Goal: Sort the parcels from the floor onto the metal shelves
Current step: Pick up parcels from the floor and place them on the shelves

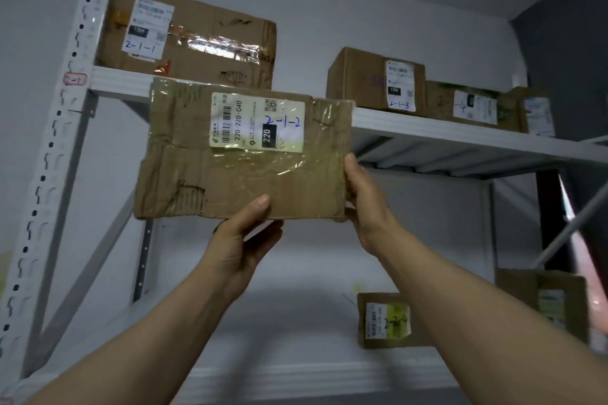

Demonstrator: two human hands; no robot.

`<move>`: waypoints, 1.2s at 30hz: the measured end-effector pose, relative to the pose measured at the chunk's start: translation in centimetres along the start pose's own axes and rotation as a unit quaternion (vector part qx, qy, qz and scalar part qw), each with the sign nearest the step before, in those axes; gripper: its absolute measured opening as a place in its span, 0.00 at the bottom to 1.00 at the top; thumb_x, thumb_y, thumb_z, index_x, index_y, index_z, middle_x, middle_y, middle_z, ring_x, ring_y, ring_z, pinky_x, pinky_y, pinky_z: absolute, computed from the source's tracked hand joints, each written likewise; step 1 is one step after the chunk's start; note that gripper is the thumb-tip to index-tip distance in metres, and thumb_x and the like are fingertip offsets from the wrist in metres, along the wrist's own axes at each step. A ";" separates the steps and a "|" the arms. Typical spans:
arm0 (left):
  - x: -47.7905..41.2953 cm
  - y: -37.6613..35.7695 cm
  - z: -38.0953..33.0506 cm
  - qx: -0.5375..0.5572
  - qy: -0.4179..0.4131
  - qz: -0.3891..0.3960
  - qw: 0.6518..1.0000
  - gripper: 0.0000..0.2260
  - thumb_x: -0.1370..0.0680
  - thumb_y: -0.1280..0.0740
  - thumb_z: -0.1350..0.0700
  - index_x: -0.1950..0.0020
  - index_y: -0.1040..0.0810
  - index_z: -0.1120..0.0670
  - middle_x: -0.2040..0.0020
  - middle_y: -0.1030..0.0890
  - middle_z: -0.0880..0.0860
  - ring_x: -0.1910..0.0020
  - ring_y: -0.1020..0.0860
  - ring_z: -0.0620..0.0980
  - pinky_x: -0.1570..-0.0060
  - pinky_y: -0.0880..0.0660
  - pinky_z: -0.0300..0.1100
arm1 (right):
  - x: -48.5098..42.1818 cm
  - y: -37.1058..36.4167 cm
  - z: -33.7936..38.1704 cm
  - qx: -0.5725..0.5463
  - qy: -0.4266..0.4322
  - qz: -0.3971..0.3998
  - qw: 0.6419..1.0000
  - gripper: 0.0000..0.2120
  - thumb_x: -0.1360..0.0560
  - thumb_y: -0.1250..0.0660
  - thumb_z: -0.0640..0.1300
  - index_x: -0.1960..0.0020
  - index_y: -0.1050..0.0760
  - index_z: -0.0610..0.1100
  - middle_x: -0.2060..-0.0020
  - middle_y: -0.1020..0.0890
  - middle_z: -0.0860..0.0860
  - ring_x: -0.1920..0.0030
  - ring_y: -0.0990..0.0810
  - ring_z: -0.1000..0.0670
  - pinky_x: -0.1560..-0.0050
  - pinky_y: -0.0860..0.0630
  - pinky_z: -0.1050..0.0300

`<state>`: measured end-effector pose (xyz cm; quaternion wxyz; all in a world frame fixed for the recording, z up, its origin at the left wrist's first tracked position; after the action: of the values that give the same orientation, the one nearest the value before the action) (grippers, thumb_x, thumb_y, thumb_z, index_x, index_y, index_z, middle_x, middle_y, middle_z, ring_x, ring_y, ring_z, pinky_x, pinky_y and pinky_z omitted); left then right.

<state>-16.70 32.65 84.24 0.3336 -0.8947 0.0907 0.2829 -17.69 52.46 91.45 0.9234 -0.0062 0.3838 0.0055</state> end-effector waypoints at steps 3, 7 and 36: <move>-1.2 -0.9 -2.4 0.006 -0.036 0.001 0.999 0.08 0.36 0.23 0.52 0.58 0.13 0.50 0.49 0.15 0.54 0.46 0.17 0.53 0.51 0.18 0.46 | -2.5 1.4 3.3 0.084 0.041 -0.083 0.992 0.15 0.18 0.41 0.57 0.43 0.22 0.49 0.50 0.17 0.50 0.49 0.19 0.49 0.46 0.23 0.49; -3.4 -2.1 -4.6 -0.001 -0.081 -0.008 0.997 0.04 0.32 0.24 0.52 0.59 0.14 0.49 0.51 0.15 0.52 0.47 0.17 0.51 0.50 0.19 0.46 | -5.8 2.5 7.0 0.293 0.132 -0.097 0.942 0.12 0.18 0.39 0.45 0.37 0.23 0.47 0.45 0.19 0.51 0.44 0.21 0.50 0.40 0.23 0.50; -17.6 -14.4 -12.9 -0.142 -0.287 -0.017 0.947 0.13 0.29 0.28 0.37 0.56 0.19 0.46 0.43 0.18 0.51 0.41 0.20 0.52 0.52 0.20 0.44 | -24.9 -0.1 10.2 0.781 0.347 0.026 0.519 0.37 0.18 0.62 0.65 0.34 0.20 0.49 0.30 0.24 0.46 0.19 0.51 0.46 0.21 0.60 0.43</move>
<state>-20.33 34.78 110.04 0.2201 -0.8149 -0.0651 0.5323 -28.04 52.44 116.31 0.3514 0.7257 0.5238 -0.2747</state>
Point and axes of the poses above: each hand's wrist, its own x-axis away from the middle knuckle, its own y-axis out of the back of the hand, z = x × y, the point moved 6 cm from there along -x, towards the middle knuckle
